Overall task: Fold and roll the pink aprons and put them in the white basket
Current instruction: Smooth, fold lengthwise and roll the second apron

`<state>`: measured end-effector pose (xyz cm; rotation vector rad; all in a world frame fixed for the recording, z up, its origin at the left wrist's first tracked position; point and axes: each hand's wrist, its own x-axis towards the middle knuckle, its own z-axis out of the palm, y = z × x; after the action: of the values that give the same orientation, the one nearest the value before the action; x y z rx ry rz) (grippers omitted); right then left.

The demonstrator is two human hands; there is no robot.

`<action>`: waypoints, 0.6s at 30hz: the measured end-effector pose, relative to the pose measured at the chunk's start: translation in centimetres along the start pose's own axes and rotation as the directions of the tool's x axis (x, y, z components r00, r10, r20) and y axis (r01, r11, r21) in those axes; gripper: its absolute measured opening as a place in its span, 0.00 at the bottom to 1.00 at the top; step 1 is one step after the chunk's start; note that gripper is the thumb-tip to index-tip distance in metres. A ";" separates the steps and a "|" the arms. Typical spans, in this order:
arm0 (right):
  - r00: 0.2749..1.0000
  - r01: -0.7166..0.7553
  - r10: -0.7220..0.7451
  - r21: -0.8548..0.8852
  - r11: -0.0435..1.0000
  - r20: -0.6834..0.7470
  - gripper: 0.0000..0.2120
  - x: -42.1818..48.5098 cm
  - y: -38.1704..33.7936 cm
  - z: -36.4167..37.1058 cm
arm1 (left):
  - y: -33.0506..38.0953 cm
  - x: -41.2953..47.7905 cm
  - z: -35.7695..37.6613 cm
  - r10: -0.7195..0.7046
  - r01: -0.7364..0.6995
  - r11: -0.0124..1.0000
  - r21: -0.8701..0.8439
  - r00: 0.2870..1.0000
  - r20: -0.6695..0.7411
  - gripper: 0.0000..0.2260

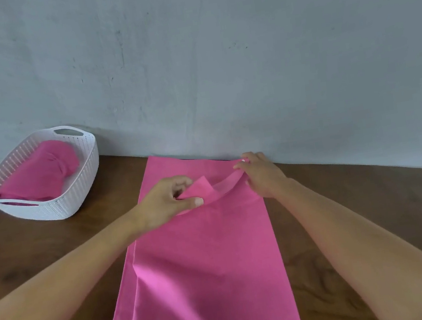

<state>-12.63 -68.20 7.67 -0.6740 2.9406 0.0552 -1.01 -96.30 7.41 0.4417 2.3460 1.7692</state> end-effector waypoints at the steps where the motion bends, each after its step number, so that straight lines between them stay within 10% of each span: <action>1: 1.000 -0.003 0.003 -0.021 1.000 -0.010 0.21 0.5 0.3 0.1 | -0.4 0.3 -0.5 -0.009 0.009 1.000 0.010 1.000 0.010 0.12; 7: 1.000 -0.020 0.019 -0.060 0.998 -0.020 0.14 1.7 2.0 0.7 | -2.7 2.6 -4.1 -0.084 0.082 0.996 -0.020 0.977 -0.196 0.27; 18: 0.990 -0.023 0.050 0.204 0.979 -0.129 0.11 2.4 1.5 1.1 | -8.6 7.9 -7.7 -0.188 0.395 0.876 0.276 0.807 -0.560 0.14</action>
<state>-15.25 -67.83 6.27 -0.6149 3.0280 -0.2930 -11.95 -102.81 1.66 -0.4207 2.9326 1.4004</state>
